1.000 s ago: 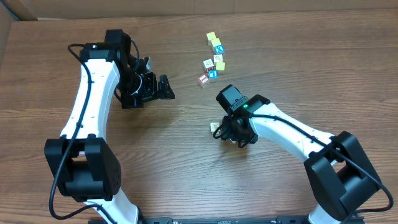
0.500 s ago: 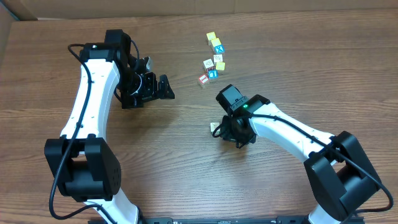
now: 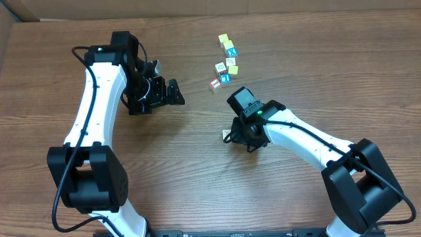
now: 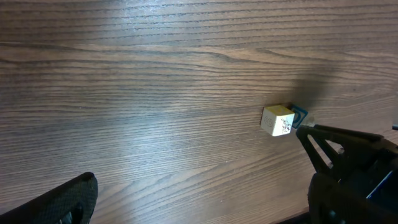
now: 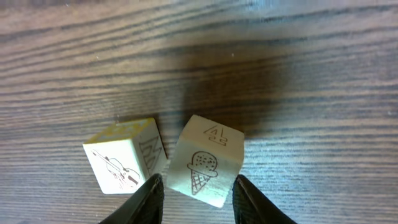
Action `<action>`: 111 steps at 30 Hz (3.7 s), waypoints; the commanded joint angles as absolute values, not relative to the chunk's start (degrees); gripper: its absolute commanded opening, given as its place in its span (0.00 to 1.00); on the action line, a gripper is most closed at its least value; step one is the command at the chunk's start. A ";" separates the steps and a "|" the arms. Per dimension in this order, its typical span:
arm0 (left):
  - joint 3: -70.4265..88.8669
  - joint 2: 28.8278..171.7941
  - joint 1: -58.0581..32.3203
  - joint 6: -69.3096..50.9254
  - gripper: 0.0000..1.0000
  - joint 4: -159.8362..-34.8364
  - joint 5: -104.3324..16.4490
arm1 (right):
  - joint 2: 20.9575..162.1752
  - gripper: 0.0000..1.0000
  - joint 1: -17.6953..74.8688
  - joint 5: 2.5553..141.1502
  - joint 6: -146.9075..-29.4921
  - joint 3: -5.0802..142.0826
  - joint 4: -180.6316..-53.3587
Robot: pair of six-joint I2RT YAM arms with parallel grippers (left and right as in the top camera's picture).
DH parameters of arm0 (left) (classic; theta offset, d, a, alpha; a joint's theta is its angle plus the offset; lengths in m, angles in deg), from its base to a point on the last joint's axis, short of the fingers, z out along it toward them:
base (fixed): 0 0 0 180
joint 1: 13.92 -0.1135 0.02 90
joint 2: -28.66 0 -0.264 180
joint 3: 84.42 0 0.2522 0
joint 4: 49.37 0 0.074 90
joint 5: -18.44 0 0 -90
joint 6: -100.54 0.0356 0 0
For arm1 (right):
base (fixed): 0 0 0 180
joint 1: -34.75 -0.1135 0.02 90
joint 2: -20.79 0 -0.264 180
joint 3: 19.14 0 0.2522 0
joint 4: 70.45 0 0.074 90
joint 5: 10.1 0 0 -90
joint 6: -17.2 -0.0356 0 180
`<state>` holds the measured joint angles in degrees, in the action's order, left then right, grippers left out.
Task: Flip 4 blocks
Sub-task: 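Carry the second block with the right gripper and place it beside the first, then open the right gripper and retract it to the right side, then move the left gripper over the block cluster toward the red-lettered block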
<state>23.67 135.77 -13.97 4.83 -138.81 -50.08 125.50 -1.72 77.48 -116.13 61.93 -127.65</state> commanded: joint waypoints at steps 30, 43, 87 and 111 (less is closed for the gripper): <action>24.63 136.45 -14.26 5.22 1.00 -138.92 -49.67 | 125.37 0.60 -1.91 72.28 -110.84 61.80 -121.51; 24.63 136.45 -14.26 5.22 1.00 -138.92 -49.69 | 125.35 0.75 -1.24 76.76 -105.31 63.27 -121.73; 24.63 136.45 -11.46 -4.50 0.86 -130.33 -48.12 | 125.37 1.00 29.91 78.36 -102.54 74.30 -134.43; 32.59 137.63 7.16 -13.92 0.79 -123.51 -66.24 | 125.37 1.00 29.91 78.33 -102.54 74.30 -134.43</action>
<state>31.34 135.84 6.38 -12.07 -123.93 -64.86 125.54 29.80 77.79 -102.76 73.67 -134.78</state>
